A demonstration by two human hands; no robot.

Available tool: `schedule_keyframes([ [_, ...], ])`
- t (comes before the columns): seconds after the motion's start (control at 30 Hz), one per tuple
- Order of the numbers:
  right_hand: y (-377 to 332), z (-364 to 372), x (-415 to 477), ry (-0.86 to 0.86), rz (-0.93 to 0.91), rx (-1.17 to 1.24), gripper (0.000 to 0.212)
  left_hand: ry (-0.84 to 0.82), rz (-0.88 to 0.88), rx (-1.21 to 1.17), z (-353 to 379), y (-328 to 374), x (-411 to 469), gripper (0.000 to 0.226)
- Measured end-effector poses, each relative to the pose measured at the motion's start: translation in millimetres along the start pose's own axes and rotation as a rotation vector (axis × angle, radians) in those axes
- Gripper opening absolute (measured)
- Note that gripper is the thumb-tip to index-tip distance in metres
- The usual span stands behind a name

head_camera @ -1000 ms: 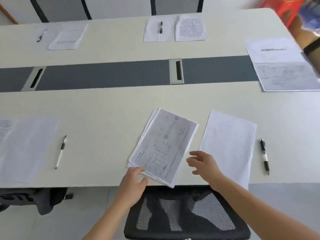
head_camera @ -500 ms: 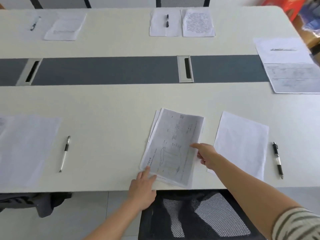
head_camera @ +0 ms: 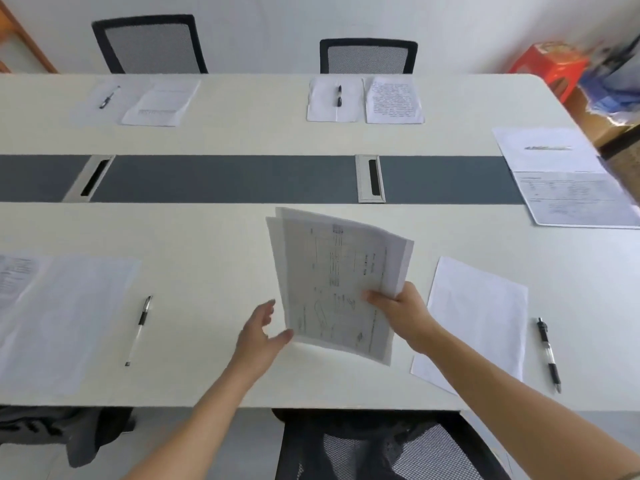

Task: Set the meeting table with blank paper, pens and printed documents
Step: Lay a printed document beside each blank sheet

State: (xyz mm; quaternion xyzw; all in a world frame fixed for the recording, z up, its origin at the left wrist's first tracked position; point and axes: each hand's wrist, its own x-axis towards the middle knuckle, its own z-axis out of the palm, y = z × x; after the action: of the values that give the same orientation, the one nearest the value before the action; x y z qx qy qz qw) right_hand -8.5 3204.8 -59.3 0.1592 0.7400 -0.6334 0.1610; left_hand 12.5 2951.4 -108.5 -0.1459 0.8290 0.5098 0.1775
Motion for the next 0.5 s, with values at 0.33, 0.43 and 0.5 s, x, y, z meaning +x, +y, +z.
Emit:
schedule_keyframes([
  [0.33,-5.6,-21.8,-10.6,-0.028,-0.119,0.048,0.018,-0.085,0.168,-0.3,-15.0,72.4,4.4,0.035],
  [0.43,16.2,-21.8,-5.3,-0.037,-0.037,0.032,0.022,-0.102,0.103,-0.213,5.6,55.7,4.0,0.029],
  [0.5,28.9,-19.5,-2.1,-0.035,0.001,0.01,0.023,-0.07,0.07,-0.177,15.8,48.9,3.1,0.023],
])
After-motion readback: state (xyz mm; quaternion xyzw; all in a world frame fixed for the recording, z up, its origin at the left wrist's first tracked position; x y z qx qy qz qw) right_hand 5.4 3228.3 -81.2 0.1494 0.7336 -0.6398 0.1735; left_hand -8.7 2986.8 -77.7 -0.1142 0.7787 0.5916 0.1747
